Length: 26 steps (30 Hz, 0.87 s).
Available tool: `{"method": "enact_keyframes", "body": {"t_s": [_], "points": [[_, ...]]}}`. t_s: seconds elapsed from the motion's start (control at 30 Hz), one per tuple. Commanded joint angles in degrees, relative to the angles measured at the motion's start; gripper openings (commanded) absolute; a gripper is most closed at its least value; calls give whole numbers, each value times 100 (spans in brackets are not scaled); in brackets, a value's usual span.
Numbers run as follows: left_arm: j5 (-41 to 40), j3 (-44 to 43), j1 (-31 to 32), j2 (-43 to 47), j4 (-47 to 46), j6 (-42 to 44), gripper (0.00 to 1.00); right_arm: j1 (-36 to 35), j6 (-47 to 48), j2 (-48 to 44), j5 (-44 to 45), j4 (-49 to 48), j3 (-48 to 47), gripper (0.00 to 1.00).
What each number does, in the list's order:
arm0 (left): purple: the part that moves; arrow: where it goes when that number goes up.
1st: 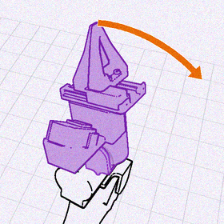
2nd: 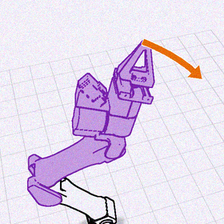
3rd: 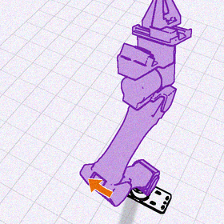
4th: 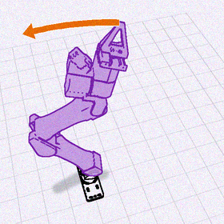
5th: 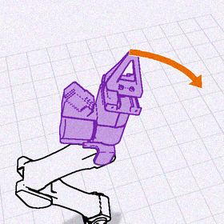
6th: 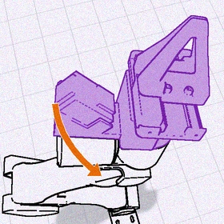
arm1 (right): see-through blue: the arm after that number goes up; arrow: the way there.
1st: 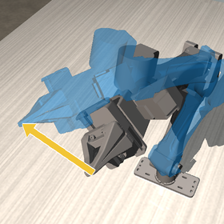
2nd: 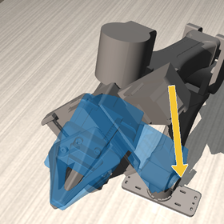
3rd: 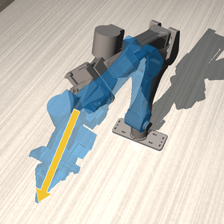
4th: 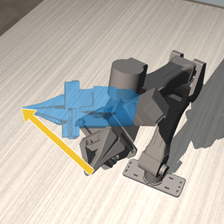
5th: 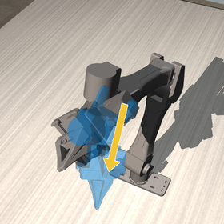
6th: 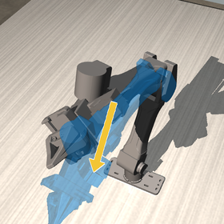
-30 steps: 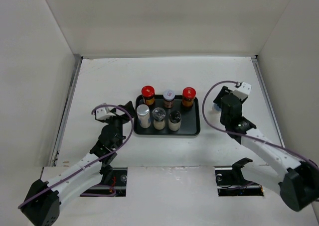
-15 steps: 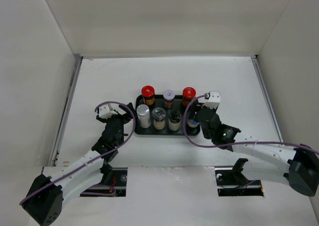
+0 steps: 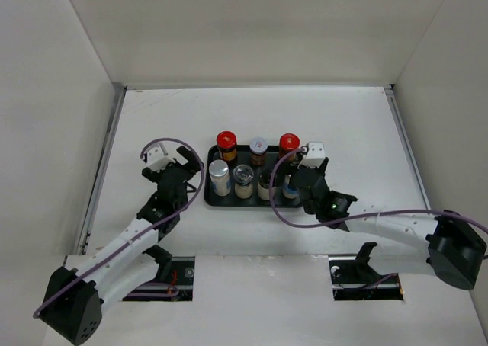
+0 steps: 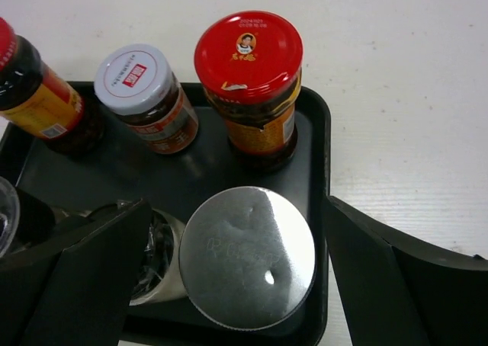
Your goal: Organize the condiment bottles
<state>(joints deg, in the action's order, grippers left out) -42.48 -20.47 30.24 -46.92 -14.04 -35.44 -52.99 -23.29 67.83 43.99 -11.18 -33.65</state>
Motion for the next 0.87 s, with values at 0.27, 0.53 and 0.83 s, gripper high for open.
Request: {"method": "enact_keyframes", "body": {"t_s": [0.27, 0.53, 0.83], "points": [[257, -976, -461, 183, 1527, -182, 100, 179, 263, -1272, 250, -508, 104, 100], [821, -1784, -524, -529, 2520, -226, 100, 812, 79, -1931, 233, -1052, 587, 100], [144, -2338, -58, -520, 2924, -95, 100, 962, -202, -2125, 49, -1176, 930, 100]]}}
